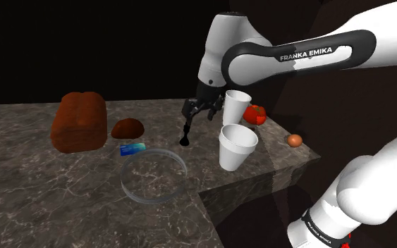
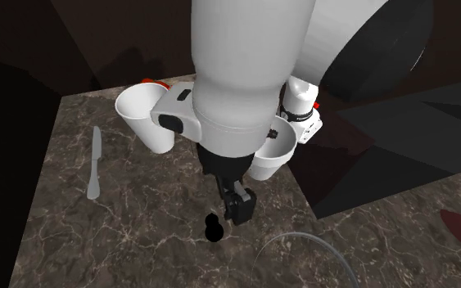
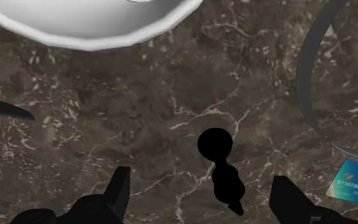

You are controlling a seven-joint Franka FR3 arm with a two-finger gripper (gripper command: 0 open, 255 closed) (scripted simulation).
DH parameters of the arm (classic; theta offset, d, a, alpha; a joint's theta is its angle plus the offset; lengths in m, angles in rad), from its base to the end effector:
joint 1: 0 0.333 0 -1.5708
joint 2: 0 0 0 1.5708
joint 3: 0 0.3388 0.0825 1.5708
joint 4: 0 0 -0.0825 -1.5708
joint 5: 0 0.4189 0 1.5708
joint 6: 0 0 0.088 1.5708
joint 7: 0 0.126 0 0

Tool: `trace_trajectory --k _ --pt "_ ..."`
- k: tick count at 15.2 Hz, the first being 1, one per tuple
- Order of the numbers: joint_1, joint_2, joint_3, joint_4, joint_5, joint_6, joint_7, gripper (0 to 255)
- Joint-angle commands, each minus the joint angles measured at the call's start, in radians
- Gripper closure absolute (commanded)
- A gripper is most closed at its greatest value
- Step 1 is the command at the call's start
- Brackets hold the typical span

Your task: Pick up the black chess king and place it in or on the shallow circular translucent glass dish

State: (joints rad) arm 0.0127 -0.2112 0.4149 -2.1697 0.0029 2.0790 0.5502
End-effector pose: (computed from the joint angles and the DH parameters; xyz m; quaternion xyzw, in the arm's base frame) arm 0.4825 0.2285 0.4752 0.9958 -0.0637 0.0646 0.0122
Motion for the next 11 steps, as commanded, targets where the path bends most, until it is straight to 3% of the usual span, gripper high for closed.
trace_trajectory --k 1,11 --pt "0.001 0.065 0.033 0.047 -0.042 0.021 0.069 0" --pt "-0.002 0.145 0.046 0.018 -0.094 0.124 0.117 0"
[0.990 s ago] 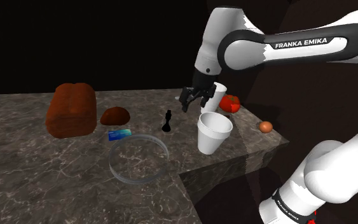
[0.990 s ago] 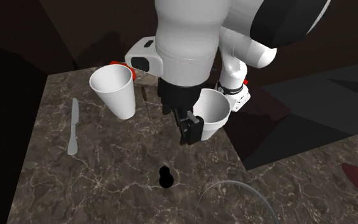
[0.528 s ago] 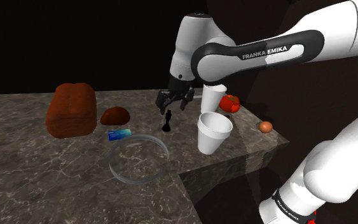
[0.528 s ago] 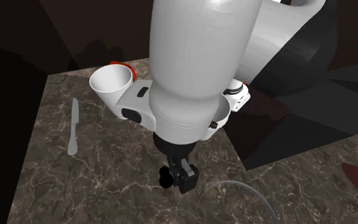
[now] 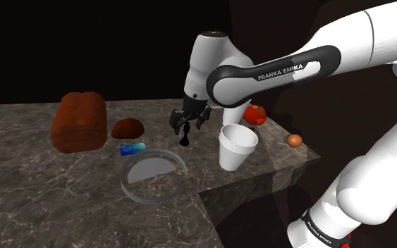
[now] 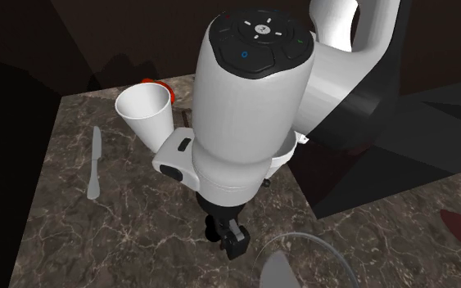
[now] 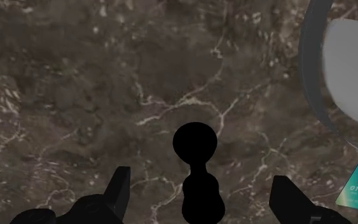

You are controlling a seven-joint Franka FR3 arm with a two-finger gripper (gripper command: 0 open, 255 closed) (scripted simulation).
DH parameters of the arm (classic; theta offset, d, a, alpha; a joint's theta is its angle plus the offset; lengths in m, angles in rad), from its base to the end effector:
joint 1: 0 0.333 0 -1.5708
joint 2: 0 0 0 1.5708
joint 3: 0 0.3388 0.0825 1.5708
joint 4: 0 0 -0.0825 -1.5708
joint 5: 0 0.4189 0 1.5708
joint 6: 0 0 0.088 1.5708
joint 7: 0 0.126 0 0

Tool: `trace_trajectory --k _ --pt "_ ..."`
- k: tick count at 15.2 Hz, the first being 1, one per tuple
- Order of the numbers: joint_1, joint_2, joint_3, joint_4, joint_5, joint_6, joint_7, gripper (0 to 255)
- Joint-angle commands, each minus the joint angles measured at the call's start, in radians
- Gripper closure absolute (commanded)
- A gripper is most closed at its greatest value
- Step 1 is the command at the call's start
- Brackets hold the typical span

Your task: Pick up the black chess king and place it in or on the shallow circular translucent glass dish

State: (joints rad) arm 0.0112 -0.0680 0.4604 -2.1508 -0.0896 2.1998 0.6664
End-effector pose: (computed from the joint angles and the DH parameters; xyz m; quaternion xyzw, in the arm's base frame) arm 0.5068 0.2559 0.4247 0.9945 -0.0724 0.0743 0.0150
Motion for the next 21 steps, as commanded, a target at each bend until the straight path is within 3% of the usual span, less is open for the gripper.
trace_trajectory --k 1,6,7,16,21 --pt "0.0 0.002 0.0 -0.001 -0.001 0.003 0.001 0" --pt "0.0 0.002 0.0 -0.001 -0.001 0.003 0.001 0" --pt "0.0 0.002 0.0 -0.001 -0.001 0.003 0.001 255" --pt "0.0 0.002 0.0 -0.001 -0.001 0.003 0.001 255" --pt "0.0 -0.023 -0.003 0.042 0.016 -0.062 -0.016 255"
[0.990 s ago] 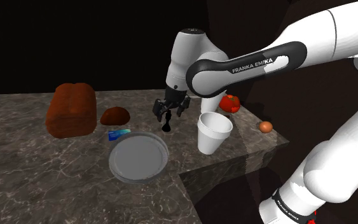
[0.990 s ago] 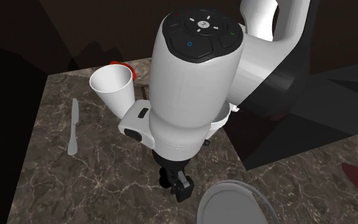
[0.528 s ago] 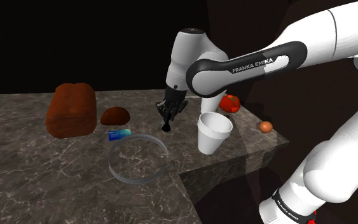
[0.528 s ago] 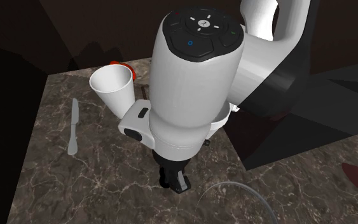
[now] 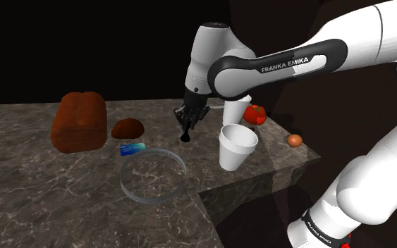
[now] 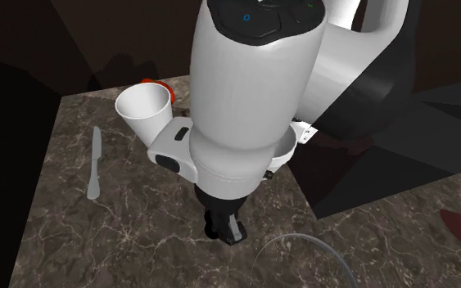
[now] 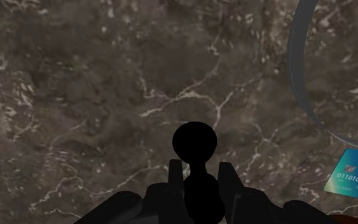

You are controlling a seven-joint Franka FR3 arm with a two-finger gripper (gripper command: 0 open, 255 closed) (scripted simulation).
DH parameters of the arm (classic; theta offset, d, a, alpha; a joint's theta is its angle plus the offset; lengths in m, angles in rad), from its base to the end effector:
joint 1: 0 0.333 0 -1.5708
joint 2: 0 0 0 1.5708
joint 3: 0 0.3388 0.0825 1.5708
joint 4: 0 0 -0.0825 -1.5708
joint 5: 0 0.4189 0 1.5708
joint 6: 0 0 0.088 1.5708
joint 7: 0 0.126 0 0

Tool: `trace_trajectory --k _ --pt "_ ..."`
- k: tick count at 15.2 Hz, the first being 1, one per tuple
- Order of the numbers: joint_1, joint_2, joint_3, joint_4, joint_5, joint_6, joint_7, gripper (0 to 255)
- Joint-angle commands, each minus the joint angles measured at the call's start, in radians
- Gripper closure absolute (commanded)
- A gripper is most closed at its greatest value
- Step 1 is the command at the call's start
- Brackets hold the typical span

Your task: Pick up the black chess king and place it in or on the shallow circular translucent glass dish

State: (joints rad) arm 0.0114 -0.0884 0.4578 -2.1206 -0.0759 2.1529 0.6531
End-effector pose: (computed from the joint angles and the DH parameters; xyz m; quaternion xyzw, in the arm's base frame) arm 0.5067 0.2560 0.4457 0.9945 -0.0722 0.0747 0.0148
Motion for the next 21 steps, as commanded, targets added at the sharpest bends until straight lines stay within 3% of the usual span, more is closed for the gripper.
trace_trajectory --k 1,14,21 --pt "0.0 -0.007 -0.001 0.022 0.005 -0.028 -0.006 255" --pt "-0.001 -0.04 -0.009 0.163 0.027 -0.198 -0.034 255" --pt "0.07 0.001 0.094 0.233 -0.002 -0.246 0.148 255"
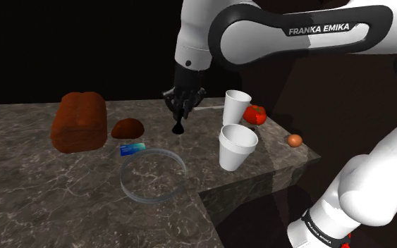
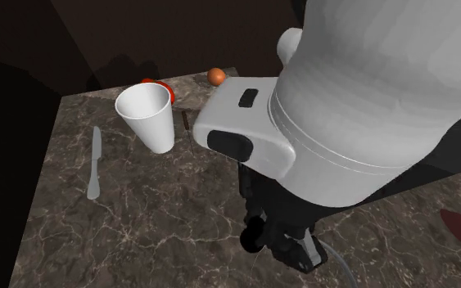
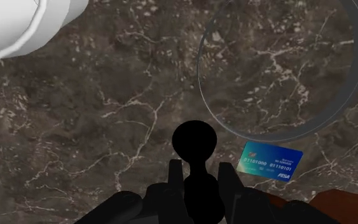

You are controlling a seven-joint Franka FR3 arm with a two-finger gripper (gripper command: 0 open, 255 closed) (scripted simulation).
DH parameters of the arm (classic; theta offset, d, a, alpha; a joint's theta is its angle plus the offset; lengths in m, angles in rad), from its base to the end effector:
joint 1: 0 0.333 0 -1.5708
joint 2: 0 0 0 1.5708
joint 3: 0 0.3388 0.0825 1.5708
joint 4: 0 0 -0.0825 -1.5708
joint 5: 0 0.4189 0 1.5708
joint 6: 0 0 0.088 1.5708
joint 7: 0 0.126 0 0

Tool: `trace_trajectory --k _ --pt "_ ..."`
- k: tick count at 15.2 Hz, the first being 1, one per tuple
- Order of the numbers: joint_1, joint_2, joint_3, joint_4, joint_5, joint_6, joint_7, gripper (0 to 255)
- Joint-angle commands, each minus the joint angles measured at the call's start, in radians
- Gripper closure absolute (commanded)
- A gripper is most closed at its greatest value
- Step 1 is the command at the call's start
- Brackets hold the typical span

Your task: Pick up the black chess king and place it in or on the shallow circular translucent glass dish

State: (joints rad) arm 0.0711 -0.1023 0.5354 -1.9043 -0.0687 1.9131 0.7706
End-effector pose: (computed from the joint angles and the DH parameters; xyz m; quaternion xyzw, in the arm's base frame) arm 0.4735 0.3325 0.5393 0.9945 -0.0717 0.0745 0.0150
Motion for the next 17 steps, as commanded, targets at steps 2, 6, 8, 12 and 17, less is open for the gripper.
trace_trajectory --k 2,6,8,12,17 --pt "0.032 0.039 0.047 0.047 -0.025 -0.022 0.086 255" --pt "0.081 0.103 0.106 0.124 -0.07 -0.061 0.202 255" --pt "0.105 0.136 0.129 0.162 -0.094 -0.079 0.251 255" --pt "0.105 0.137 0.127 0.11 -0.097 -0.026 0.258 255" --pt "0.105 0.145 0.127 0.05 -0.106 0.038 0.271 255"
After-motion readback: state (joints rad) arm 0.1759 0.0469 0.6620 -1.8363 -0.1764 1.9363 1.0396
